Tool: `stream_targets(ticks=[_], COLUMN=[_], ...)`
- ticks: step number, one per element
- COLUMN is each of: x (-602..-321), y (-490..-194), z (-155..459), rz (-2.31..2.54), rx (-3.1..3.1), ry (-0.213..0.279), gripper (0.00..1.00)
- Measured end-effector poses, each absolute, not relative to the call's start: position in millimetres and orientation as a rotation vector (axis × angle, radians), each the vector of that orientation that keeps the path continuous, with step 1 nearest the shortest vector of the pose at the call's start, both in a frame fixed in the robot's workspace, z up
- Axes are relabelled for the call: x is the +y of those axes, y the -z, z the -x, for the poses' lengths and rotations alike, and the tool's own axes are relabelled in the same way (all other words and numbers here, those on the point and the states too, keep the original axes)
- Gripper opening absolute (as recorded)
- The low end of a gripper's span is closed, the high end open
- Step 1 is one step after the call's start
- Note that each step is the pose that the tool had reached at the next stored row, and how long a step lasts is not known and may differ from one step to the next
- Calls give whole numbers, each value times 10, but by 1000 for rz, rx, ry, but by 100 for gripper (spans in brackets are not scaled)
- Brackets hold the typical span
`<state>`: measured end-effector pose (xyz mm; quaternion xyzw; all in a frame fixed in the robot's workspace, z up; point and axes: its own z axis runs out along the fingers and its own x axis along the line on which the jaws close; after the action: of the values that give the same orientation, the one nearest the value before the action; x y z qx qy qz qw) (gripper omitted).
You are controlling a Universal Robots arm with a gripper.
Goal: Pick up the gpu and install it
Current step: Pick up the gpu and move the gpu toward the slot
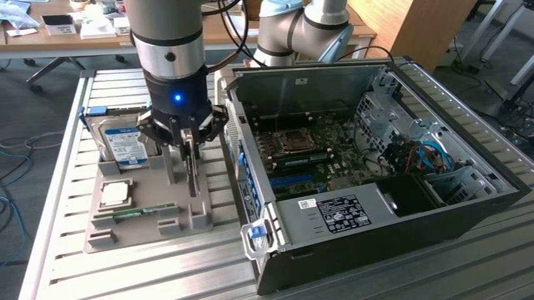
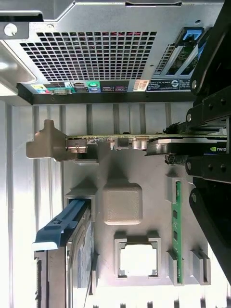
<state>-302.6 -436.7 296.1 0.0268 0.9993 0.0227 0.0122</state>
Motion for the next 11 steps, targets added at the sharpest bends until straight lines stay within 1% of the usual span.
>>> stream_targets(ticks=[5,11], x=[-4368,-4367], y=[-2992,-3153], z=[3026,3026], rz=[-84,-84], rx=[3115,3115], ry=[-71,-71], gripper=[27,27])
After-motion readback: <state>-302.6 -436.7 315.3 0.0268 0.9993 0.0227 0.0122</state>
